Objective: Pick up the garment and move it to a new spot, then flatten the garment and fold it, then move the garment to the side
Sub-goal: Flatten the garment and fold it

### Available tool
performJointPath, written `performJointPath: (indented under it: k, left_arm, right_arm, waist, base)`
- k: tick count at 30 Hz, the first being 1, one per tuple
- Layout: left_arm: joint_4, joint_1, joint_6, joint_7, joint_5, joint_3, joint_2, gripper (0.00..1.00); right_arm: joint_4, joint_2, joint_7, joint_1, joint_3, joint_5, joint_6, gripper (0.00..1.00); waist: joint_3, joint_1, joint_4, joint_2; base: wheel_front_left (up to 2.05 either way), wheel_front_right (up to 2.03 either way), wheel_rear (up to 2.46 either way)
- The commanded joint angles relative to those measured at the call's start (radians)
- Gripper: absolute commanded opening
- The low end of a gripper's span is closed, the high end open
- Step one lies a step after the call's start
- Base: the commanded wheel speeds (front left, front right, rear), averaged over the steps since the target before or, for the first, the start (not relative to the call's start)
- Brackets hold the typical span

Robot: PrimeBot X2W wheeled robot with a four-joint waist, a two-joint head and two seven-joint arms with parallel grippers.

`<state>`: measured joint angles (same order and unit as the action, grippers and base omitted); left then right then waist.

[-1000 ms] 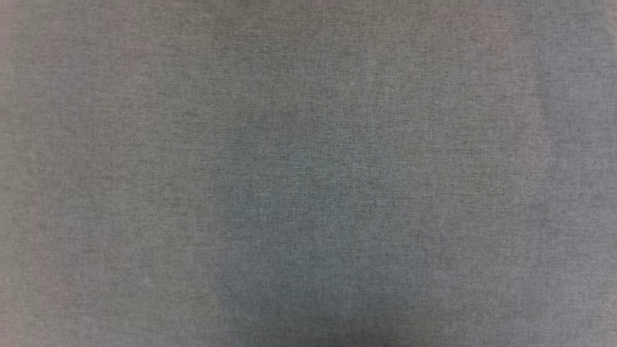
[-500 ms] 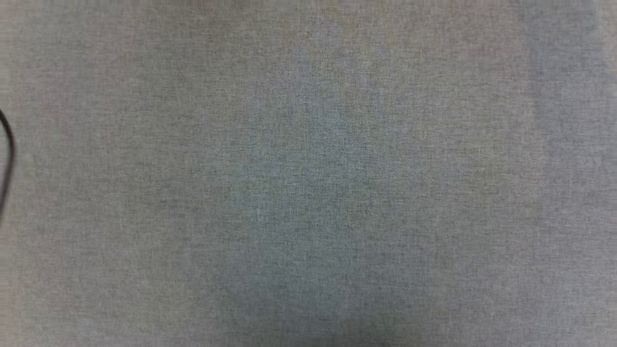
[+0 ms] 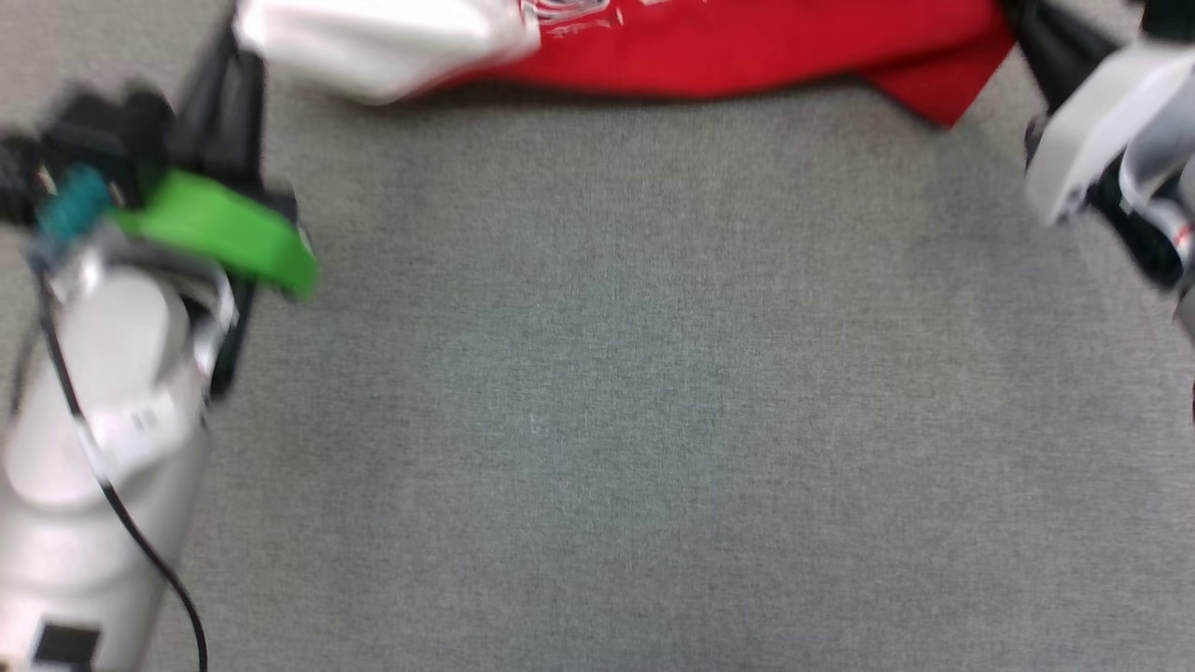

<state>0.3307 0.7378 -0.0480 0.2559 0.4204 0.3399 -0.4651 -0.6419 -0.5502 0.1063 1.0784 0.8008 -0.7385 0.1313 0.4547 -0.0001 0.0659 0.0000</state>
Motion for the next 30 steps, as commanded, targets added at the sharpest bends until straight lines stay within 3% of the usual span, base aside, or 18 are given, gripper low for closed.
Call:
performJointPath:
  k: [1,18,30]
  left_arm:
    - [-0.02,-0.069,0.013,0.006,-0.003,-0.004,0.008,0.0]
    - [-0.161,-0.735,0.115,-0.017,0.087,0.011,0.041,0.0]
    - [-0.274,-0.988,0.14,-0.139,0.177,0.037,0.019,0.0]
  right_arm:
    - [0.012,-0.011,0.009,-0.046,0.01,-0.016,-0.001,0.0]
    - [0.12,-0.09,0.032,-0.573,0.08,-0.092,-0.001,0.0]
    - [0.232,-0.14,-0.016,-0.871,-0.037,-0.1,-0.001,0.0]
  waist:
    - [-0.096,0.0001,0.01,0.0]
    - [-0.364,0.0001,-0.009,0.0]
    - [-0.452,0.0001,-0.008,0.0]
  base:
    - [0.0,0.0,0.0]
    - [0.0,0.0,0.0]
    - [0.0,0.0,0.0]
